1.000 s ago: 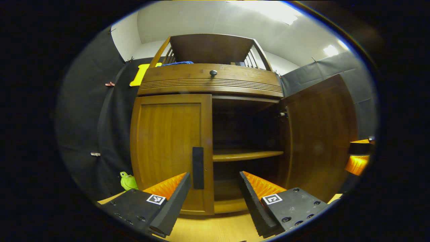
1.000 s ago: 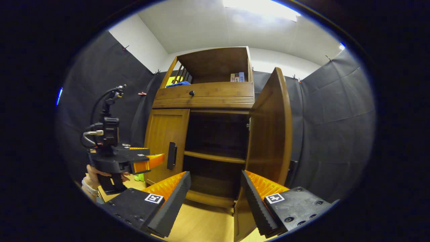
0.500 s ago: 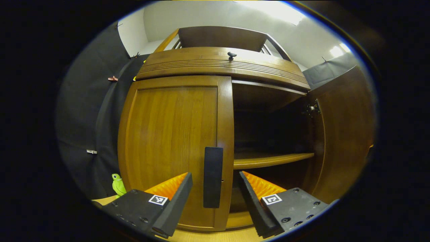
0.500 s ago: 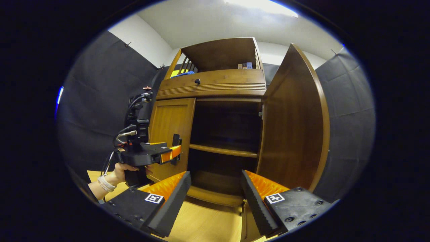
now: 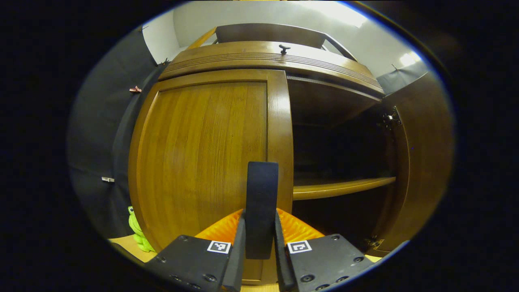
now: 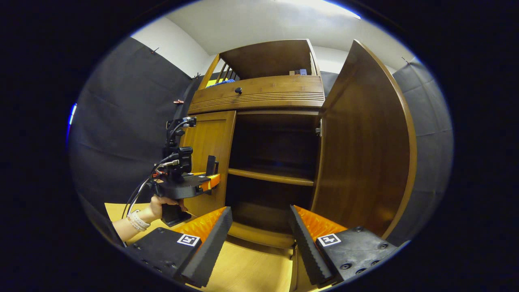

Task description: Open the right door of the double-door shoe cabinet with the right hand, and open the left door with the left hand.

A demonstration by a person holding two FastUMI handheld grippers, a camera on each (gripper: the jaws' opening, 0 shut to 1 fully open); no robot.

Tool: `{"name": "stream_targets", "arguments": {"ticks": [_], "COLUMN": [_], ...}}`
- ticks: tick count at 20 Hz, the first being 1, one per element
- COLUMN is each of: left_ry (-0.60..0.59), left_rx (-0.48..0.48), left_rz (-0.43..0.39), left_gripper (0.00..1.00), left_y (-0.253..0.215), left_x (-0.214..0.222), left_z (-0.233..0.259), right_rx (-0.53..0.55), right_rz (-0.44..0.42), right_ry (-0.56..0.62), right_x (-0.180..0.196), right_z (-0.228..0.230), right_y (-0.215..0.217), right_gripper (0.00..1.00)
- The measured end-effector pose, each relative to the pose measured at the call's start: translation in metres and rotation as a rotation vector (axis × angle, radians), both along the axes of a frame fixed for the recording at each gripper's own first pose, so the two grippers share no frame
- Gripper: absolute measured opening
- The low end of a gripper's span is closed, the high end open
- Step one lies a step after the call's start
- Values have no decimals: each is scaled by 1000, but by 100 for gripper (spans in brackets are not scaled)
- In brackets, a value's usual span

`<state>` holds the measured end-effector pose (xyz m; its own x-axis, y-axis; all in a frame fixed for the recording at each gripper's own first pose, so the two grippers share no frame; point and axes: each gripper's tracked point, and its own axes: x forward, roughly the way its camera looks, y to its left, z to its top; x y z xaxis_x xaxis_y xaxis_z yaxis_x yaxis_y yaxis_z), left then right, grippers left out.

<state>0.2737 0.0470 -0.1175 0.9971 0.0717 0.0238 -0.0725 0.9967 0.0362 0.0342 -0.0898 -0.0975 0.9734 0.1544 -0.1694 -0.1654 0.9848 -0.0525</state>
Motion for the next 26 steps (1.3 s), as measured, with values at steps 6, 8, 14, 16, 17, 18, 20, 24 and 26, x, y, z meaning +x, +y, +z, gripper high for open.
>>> {"name": "stream_targets", "arguments": {"ticks": [6,8,14,16,17,18,20,24,26], "left_ry": [17,16,23,18,28,27,34,35,32], "left_rx": [-19,-21,-28,-28,-31,-34,-34,-27,-23], "left_rz": [-11,-16,-32,-35,-36,-40,-45,-41,-30], "left_gripper": [33,33,31,32,32,31,31,31,30], "left_y": [0,3,9,12,14,17,22,34,41], "left_x": [-19,-30,-68,-80,-86,-93,-107,-130,-141], "left_z": [3,4,6,9,9,9,11,14,17], "right_rx": [-17,-18,-3,1,5,11,16,9,13], "right_rz": [-3,4,23,41,49,60,78,107,117], "right_ry": [6,10,22,24,27,30,31,26,29], "right_x": [-3,-4,-25,-30,-32,-35,-38,-44,-46], "right_z": [2,0,0,1,0,-1,2,3,3], "right_y": [1,3,19,27,30,35,45,58,63], "right_gripper": [89,88,89,89,89,89,89,89,89]}}
